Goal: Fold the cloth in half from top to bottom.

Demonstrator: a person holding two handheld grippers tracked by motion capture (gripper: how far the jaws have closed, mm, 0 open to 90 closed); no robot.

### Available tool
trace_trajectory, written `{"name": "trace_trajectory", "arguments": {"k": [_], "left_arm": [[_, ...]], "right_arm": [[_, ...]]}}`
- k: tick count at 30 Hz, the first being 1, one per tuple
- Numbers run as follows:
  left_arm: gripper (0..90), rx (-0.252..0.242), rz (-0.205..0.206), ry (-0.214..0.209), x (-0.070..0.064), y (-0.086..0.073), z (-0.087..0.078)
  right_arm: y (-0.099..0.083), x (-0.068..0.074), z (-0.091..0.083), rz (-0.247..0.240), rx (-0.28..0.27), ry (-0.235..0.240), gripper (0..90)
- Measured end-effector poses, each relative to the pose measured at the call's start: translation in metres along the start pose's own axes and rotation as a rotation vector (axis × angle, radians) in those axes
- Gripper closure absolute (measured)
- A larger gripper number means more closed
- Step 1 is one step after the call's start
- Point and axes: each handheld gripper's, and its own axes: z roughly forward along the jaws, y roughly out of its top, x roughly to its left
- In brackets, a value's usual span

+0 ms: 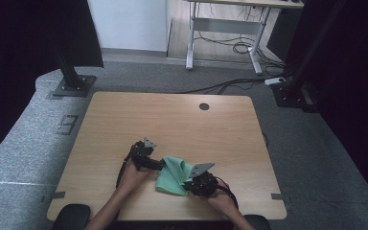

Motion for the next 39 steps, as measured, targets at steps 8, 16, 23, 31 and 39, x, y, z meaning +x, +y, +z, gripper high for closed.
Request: {"name": "trace_trajectory", "arguments": {"k": [8,16,23,31,39], "left_arm": [[1.4,-0.007,0.007,-0.013,0.008,0.003,0.002],[3.8,0.005,0.063,-0.102,0.01,0.008,-0.017],[5.8,-0.052,0.095,-0.078,0.007,0.041,-0.04],[6.2,-0.022,0.149,-0.083,-0.013,0.098,-0.017],[6.3,0.067,0.211,-0.166,-0.024,0.099,0.001]], "right_arm": [[0.005,-0.02,0.002,0.017,0.003,-0.07,83.9],[0.001,-0.024,0.002,0.039,-0.019,-0.065,83.0],[0.0,-0.023,0.002,0.04,-0.026,-0.068,82.4],[-0.002,-0.022,0.002,0.043,-0.027,-0.069,81.4],[-0.002,-0.021,0.0,0.035,-0.026,-0.073,80.2]]}}
